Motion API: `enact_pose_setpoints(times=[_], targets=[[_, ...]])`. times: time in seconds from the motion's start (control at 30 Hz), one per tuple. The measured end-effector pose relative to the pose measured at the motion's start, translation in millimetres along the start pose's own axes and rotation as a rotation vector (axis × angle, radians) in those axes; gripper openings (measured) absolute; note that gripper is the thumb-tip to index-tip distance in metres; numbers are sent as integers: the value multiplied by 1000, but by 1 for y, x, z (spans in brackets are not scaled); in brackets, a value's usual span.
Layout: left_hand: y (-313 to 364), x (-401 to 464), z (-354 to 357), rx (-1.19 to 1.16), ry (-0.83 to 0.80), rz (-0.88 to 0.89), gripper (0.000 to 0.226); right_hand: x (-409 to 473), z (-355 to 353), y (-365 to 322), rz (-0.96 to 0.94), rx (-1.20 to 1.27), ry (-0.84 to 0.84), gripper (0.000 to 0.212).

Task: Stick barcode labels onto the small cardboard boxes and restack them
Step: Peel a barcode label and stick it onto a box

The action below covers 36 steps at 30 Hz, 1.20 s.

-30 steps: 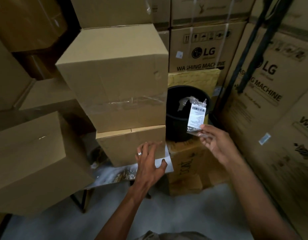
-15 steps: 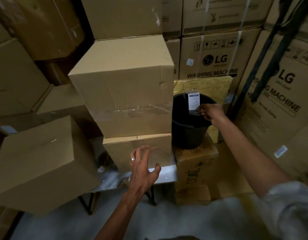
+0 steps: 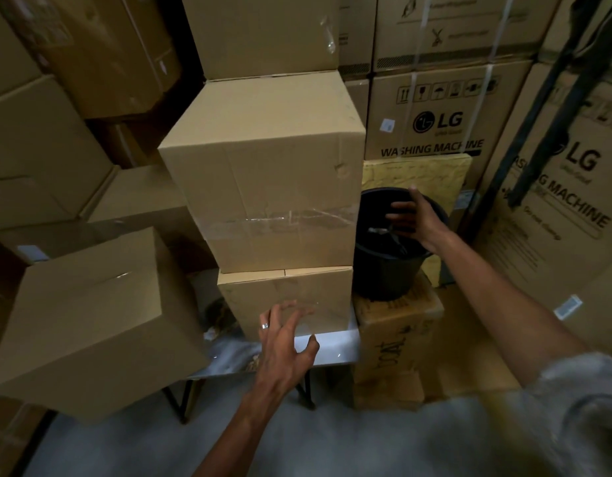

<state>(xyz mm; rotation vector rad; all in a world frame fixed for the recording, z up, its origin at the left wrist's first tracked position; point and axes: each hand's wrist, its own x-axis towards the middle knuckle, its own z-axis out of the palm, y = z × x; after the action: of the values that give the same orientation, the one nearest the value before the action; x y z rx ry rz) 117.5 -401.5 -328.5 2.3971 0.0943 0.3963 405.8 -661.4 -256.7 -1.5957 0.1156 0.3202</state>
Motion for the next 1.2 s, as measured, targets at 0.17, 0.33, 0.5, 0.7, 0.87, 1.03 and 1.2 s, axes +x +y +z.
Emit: enact_pose_setpoints(times=[0.17,0.33,0.5,0.7,0.87,1.03,1.2], targets=[[0,-2,-2,-6,-26,7,51,2,0,10,-108,-58,142,18],[-3,-7,2,9,-52,11,50,7,-9,8,-300,-468,157,23],[-3,-8,4,15,-74,3,47,15,-10,-12,-471,-733,182,18],[-2,-5,0,22,-62,-13,47,33,-4,-28,-533,-850,211,20],[-7,1,2,28,-30,-12,44,39,-2,-30,-445,-843,178,27],[-7,8,4,42,3,15,46,34,-2,-32,-526,-978,264,29],[-1,15,4,4,45,39,48,37,-5,-30,-494,-954,230,16]])
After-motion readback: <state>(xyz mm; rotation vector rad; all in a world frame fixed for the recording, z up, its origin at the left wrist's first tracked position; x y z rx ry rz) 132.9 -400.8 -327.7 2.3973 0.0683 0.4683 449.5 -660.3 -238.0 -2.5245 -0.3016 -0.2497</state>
